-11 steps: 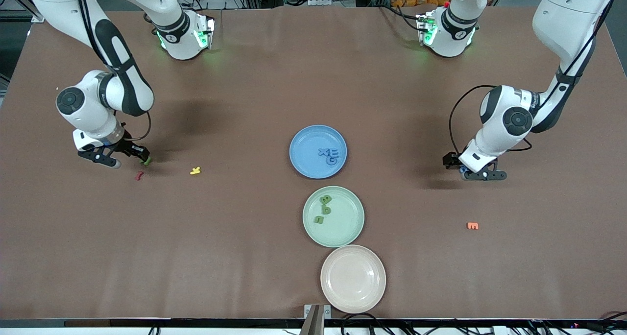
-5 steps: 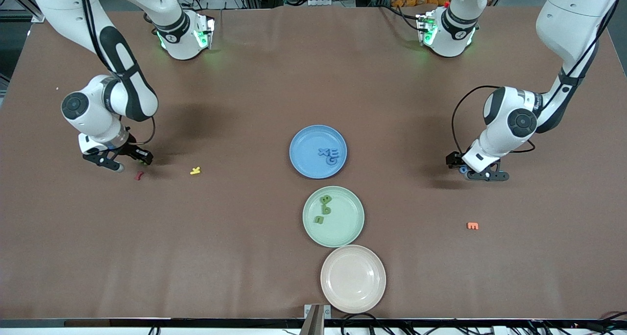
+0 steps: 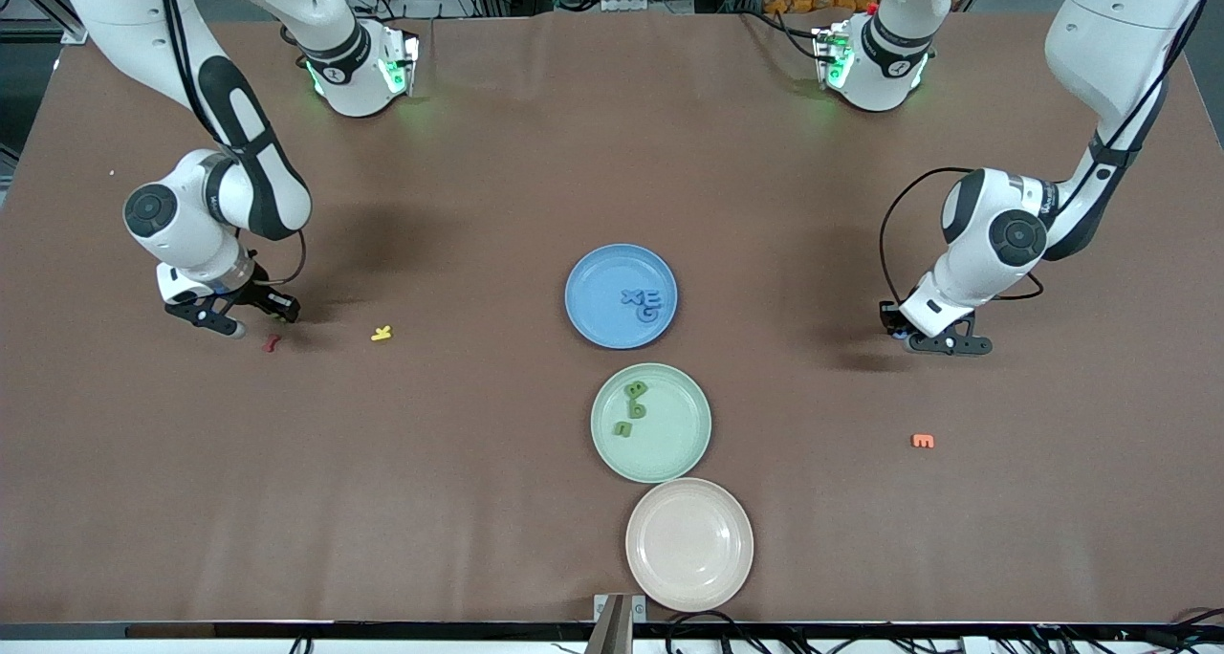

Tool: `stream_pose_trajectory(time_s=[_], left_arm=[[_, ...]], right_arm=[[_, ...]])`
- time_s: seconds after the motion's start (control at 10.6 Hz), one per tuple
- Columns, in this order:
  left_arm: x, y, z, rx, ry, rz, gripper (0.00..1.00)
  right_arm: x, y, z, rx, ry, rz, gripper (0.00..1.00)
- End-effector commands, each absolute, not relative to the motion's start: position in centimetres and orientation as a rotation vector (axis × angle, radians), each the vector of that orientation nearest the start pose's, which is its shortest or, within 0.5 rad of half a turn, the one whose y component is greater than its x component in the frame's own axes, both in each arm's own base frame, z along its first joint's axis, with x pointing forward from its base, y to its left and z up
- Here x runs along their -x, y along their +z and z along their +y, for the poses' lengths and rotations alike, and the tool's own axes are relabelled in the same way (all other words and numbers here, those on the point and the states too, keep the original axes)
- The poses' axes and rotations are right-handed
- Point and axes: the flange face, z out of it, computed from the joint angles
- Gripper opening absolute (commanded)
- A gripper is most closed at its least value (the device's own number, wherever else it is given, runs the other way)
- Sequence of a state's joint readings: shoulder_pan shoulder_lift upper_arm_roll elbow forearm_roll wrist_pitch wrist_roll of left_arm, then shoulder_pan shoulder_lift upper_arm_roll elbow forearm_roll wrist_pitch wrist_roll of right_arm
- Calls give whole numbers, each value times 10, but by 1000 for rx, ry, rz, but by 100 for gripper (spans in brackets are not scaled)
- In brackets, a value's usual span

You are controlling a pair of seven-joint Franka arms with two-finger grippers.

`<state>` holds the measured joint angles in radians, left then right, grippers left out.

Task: Sort letters by color into matching plates
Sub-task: 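Grasp the blue a with the left gripper while the right gripper grasps the green N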

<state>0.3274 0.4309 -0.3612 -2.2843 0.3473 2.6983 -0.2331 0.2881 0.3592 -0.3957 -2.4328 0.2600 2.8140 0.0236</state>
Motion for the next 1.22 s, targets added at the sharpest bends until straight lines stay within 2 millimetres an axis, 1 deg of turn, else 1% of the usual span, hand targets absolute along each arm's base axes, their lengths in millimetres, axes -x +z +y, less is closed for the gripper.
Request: stream_pose_trajectory(time_s=[0.0,0.19,0.28,0.47,0.56,0.75,0.85,1.13], left_arm=[[-530,174,-36,3134,-60,163,0],[-535,178,-38,3134,-80,146,0],[-541,186,-41,3134,-107,149,0],[-547,198,-64,3157,-143,90,0],[-549,202,-76,3169,-157,51,0],[-546,208,-106,3197,-164,-25,0],[-546,213,-122,3206,-173,-69,0],[-536,217,-174,3213,-165,-154,0]], right_arm=[[-489,174,-78,3141,-107,532,43],[-489,172,-79,3145,-100,520,42],[-488,171,-79,3147,-96,520,41],[-488,170,-79,3149,-91,513,34],[-488,169,-79,3152,-91,503,28],[-488,167,-77,3160,-84,462,8],[-489,168,-76,3159,-89,443,0],[-496,181,-73,3144,-118,417,0]])
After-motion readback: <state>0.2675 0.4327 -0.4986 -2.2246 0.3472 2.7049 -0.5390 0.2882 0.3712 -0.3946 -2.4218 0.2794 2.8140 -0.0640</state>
